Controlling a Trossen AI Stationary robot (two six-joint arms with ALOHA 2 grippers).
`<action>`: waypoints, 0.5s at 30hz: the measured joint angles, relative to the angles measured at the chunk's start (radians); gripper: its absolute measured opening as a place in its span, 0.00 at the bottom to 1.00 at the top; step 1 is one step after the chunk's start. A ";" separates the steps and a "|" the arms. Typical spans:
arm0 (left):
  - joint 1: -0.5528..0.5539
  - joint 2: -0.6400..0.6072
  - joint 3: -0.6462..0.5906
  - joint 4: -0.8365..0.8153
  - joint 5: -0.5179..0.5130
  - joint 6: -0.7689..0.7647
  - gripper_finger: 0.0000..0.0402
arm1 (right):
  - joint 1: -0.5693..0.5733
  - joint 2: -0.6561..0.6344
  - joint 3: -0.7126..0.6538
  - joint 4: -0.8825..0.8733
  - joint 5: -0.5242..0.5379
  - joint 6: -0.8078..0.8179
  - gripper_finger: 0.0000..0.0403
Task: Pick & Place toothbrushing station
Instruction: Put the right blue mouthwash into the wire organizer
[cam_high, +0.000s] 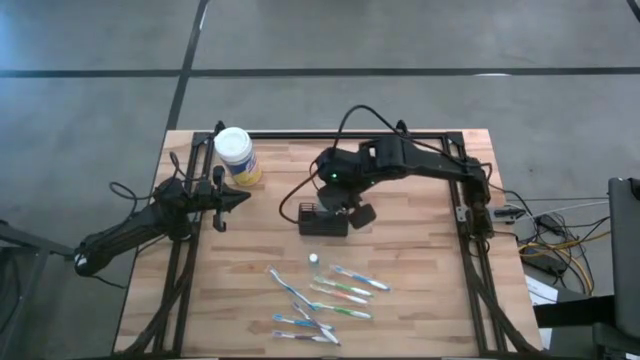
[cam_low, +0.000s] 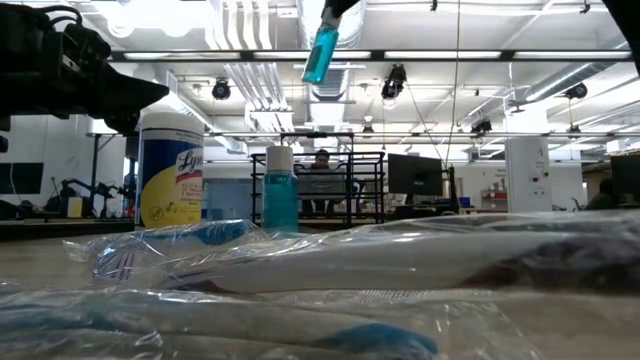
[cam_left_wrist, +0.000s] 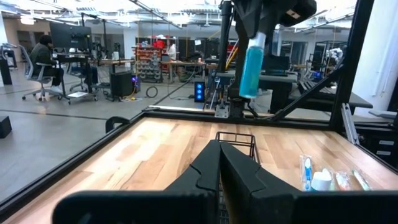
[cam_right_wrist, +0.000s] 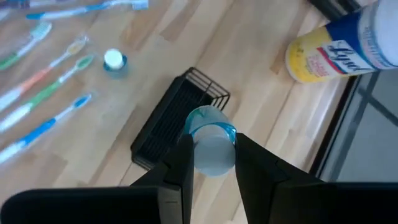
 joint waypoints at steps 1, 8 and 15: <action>0.000 0.000 0.000 0.000 0.000 0.000 0.03 | -0.003 0.011 0.000 0.002 0.000 -0.016 0.20; 0.000 0.006 0.000 0.000 -0.001 0.002 0.03 | -0.008 0.080 -0.003 0.016 -0.052 -0.105 0.20; 0.000 0.010 0.000 0.000 -0.002 0.001 0.03 | -0.015 0.146 -0.003 0.026 -0.048 -0.170 0.20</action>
